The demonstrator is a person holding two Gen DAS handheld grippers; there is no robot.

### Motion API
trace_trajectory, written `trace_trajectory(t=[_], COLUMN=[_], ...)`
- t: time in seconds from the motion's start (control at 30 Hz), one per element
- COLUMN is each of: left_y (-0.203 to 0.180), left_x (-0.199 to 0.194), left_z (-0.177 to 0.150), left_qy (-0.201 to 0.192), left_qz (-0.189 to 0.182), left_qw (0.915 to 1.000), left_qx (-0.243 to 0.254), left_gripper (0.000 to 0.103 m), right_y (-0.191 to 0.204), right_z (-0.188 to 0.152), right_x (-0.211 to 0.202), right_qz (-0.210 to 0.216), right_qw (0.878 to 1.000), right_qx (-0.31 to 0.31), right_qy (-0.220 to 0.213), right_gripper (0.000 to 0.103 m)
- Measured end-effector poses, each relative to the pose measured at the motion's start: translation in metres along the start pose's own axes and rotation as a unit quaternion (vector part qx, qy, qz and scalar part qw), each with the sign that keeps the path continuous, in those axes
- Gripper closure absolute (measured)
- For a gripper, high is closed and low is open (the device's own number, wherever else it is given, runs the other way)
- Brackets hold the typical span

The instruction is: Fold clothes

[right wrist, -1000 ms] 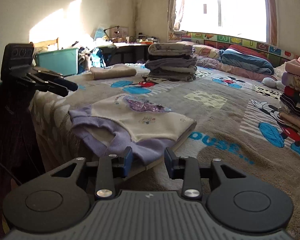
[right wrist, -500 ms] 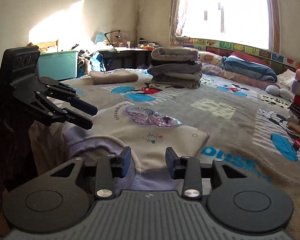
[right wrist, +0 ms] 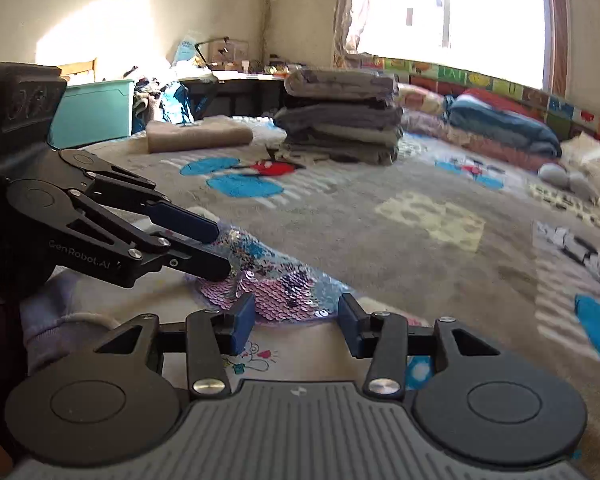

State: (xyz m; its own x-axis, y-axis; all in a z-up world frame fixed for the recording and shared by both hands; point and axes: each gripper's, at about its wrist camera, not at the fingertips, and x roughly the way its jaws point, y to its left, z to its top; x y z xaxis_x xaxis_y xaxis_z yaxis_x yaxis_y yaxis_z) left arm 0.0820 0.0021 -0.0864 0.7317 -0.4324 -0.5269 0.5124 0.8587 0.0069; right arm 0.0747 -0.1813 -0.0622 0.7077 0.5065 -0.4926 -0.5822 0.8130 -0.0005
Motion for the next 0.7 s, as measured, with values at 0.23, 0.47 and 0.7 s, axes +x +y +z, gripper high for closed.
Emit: trace_trajectory(t=[0.23, 0.47, 0.7], left_y=[0.005, 0.007, 0.005], left_x=[0.011, -0.012, -0.015], left_z=[-0.009, -0.006, -0.017], left_qy=[0.010, -0.033, -0.007], left_qz=[-0.003, 0.001, -0.006], left_qw=[0.9999, 0.9993, 0.9998], left_qx=[-0.010, -0.016, -0.020], left_gripper=[0.056, 0.056, 0.056], right_y=[-0.007, -0.002, -0.043], right_z=[-0.016, 0.000, -0.013], right_x=[0.010, -0.017, 0.007], right_qz=[0.011, -0.019, 0.004], right_qw=[0.999, 0.998, 0.990], right_qx=[0.031, 0.015, 0.140], right_qy=[0.000, -0.057, -0.023], right_gripper=[0.053, 0.049, 0.053])
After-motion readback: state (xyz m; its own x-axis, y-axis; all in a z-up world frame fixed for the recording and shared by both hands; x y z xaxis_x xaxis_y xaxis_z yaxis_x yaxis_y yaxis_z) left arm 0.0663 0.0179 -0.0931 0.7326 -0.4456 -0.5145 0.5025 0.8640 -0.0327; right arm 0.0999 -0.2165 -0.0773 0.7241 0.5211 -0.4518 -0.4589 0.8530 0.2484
